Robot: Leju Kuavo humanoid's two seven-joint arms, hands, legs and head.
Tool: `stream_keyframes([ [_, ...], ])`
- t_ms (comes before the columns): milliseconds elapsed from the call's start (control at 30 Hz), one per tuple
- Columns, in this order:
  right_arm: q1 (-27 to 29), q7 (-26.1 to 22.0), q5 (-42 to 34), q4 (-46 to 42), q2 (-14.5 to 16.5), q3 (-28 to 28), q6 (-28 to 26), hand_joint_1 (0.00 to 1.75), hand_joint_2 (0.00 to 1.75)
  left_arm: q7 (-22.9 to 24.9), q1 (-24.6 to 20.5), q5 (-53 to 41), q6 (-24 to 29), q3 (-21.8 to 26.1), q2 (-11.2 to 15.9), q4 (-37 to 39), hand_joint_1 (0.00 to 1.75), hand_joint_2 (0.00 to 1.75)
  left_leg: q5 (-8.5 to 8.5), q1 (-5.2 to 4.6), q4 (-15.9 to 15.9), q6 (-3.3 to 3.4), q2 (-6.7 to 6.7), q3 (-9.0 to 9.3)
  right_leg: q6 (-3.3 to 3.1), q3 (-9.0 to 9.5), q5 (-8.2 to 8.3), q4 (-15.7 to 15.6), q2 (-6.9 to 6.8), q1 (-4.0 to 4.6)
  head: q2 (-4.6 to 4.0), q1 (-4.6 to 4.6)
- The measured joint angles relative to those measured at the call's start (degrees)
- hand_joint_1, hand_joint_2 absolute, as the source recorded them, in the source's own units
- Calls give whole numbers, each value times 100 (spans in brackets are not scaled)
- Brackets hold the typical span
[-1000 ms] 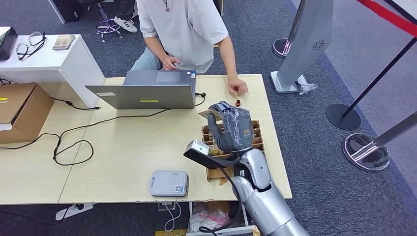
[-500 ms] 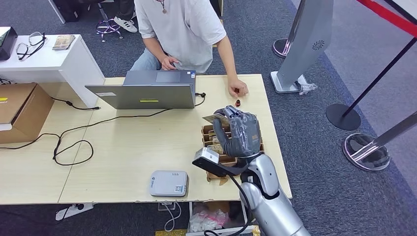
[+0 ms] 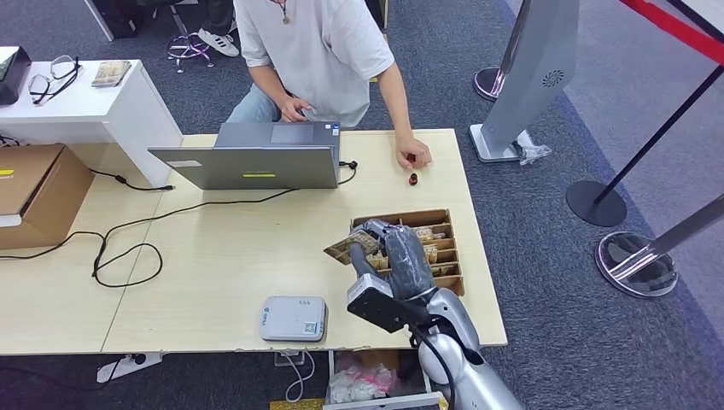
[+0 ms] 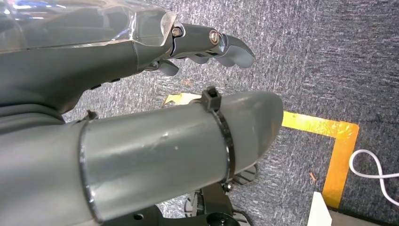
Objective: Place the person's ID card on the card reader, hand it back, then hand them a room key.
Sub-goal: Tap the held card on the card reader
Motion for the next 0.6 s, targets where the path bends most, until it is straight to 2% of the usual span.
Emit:
stream_keyframes([
  [167, 49, -153, -1142, 188, 92, -15, 741, 175, 175, 10, 4, -36, -22, 0, 0, 0, 0, 0, 0, 1, -1, 0, 1, -1, 0, 0, 0, 0, 1, 0, 0, -1],
  [300, -79, -128, -1778, 560, 257, -71, 1123, 175, 175, 155, 7, -105, -231, 0, 41, 0, 0, 0, 0, 1, -1, 0, 3, -2, 0, 0, 0, 1, 2, 1, 0, 1],
  [433, -310, 1, -2198, 1081, 460, -148, 1274, 175, 175, 237, 6, -150, -307, 0, 81, -1, 0, 0, 1, 1, -1, -1, 2, 1, -1, 0, 1, 1, 2, 1, 0, 0],
  [600, -541, 194, -2345, 1556, 639, -228, 1239, 175, 175, 296, 5, -175, -301, 0, 85, 0, 0, 0, 1, 1, -1, -1, 2, 0, -1, 0, 1, 2, 2, 1, 0, 1],
])
